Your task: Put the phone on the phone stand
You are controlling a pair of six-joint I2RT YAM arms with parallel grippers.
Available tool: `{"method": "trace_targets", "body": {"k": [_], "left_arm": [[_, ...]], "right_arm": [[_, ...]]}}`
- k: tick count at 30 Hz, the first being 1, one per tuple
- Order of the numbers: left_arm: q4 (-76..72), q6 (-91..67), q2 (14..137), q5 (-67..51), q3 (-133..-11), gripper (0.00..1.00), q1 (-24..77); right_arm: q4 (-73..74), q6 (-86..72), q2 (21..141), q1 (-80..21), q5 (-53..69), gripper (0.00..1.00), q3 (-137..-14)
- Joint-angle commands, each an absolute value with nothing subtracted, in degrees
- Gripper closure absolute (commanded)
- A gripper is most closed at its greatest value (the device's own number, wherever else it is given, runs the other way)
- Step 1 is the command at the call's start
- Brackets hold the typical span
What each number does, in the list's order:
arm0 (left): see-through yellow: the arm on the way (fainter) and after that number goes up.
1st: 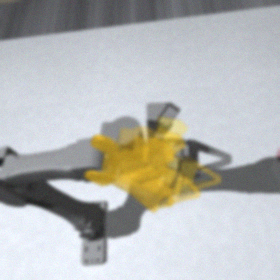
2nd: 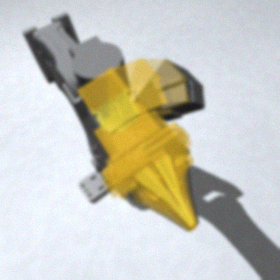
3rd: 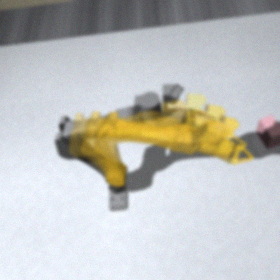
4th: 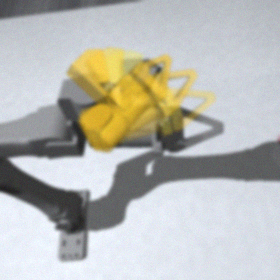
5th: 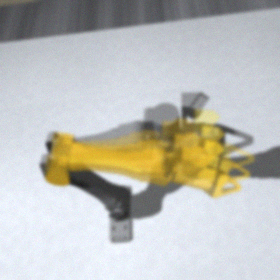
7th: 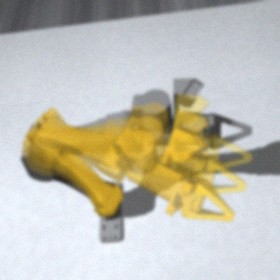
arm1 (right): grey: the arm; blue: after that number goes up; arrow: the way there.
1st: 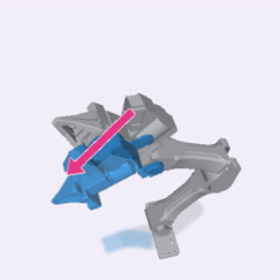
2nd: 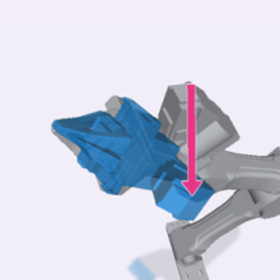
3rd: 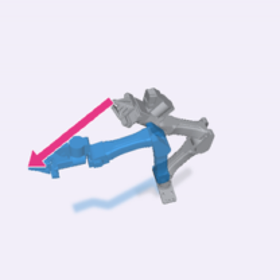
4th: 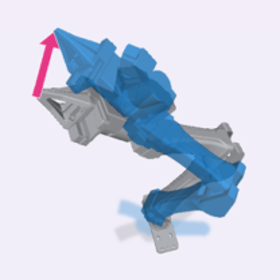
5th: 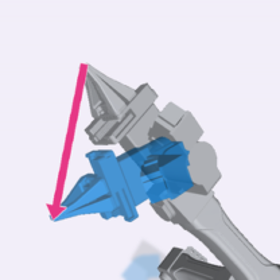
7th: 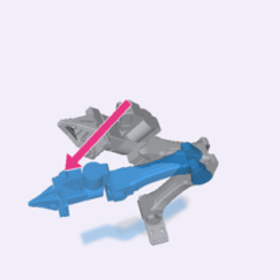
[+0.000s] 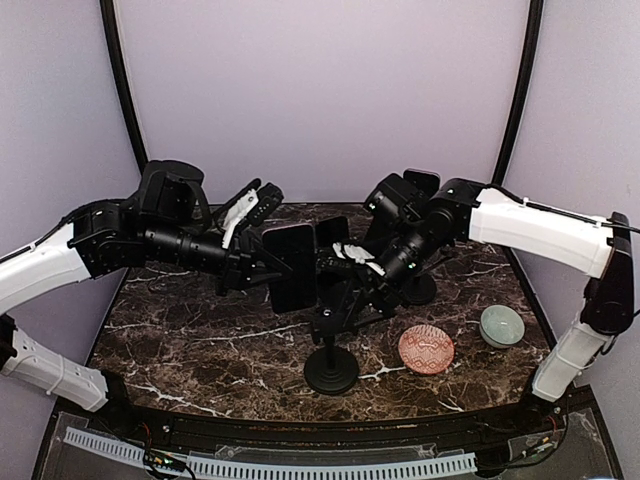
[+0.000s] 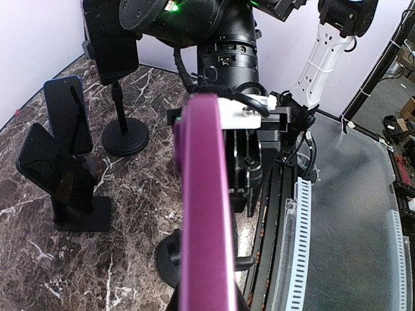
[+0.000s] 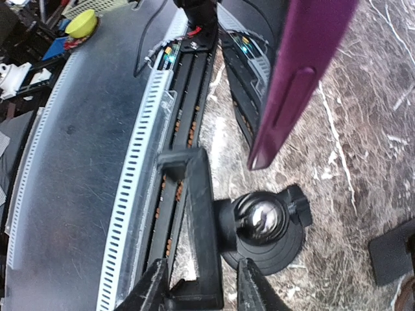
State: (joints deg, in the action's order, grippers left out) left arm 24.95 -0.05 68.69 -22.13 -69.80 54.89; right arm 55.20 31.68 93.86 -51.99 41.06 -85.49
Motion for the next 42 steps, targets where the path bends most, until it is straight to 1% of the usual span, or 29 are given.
{"method": "trace_targets", "body": {"k": [1, 5, 13, 20, 27, 42], "left_arm": [[17.2, 1.4, 66.0, -28.4, -70.3, 1.0, 58.0], [17.4, 1.7, 65.9, -27.3, -70.9, 1.0, 58.0], [18.8, 1.7, 67.1, -27.2, -72.6, 1.0, 58.0], [18.8, 1.4, 67.3, -26.4, -73.0, 1.0, 58.0], [18.9, 1.7, 68.2, -26.0, -73.3, 1.0, 58.0], [18.8, 0.8, 67.2, -25.1, -73.0, 1.0, 58.0]], "right_arm": [[48.5, 30.6, 93.3, -51.8, 42.0, 0.57, -85.4], [48.8, 31.6, 92.1, -51.6, 42.2, 0.52, -83.5], [49.0, 33.3, 91.8, -48.9, 45.7, 0.48, -79.9], [52.1, 37.6, 88.2, -48.3, 46.5, 0.47, -77.1], [53.0, 37.9, 86.7, -48.3, 48.9, 0.42, -76.5], [49.8, 37.1, 87.4, -48.3, 48.7, 0.56, -74.3]]}}
